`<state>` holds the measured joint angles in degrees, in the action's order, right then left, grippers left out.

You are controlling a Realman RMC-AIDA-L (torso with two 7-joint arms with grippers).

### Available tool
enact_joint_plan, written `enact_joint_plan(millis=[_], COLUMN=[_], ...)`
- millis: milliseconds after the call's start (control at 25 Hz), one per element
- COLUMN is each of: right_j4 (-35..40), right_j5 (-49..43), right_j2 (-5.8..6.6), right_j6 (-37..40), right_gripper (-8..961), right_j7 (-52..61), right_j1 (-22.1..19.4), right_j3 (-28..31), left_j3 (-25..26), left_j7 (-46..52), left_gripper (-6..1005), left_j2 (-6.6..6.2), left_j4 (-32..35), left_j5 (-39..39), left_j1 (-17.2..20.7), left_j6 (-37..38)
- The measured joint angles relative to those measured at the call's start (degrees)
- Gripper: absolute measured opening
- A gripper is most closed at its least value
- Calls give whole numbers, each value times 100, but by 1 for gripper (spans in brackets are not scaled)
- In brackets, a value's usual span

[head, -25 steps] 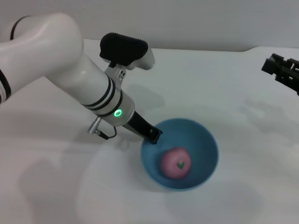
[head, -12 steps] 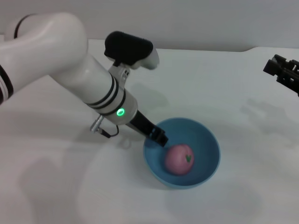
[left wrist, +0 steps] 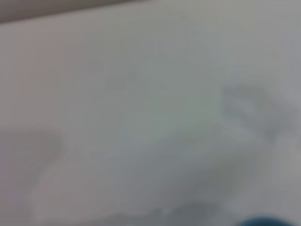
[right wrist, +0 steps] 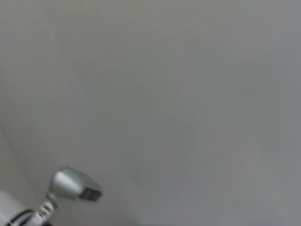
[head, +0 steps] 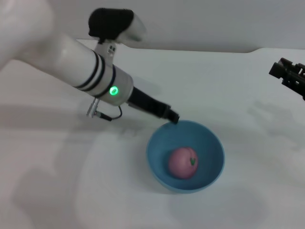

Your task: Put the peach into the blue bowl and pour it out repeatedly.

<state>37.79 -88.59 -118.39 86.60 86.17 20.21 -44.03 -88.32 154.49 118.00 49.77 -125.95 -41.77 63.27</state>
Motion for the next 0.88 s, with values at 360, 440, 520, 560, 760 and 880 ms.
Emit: enact_joint_plan(millis=[360,440,520,560,760,880], right_j4=[-761,-879,-1058,-1206,-2267,-2690], right_j5=[274,345,573,795,2452,3261], right_j2=[-14,-18,-17,-18,-18,-32], right_j6=[-108,-132,-174,-189,-203,-204], right_gripper=[408,408,408,408,408,408], right_j7=[-671,-749,-859,-1013,-2000,-2768], right_j1=[132,156,162,158,77,-10], right_j3=[115,197,326,429,989,1149], left_j3=[2392,3194,3915,4316,5365,5739], left_j7=[-2339,-3096,-3649,-3981,-5356,-6518], left_gripper=[462,460,460,460,459,459], left_j2=[-17,-40,-42,-37,0,22], left_j4=[-746,-1338,-1835,-2067,-2807,-3297], left_j5=[2958,3896,4378,4605,5458,6100], left_j1=[748,905,1035,1123,1615,1864], left_j6=[401,857,1246,1458,1882,2077])
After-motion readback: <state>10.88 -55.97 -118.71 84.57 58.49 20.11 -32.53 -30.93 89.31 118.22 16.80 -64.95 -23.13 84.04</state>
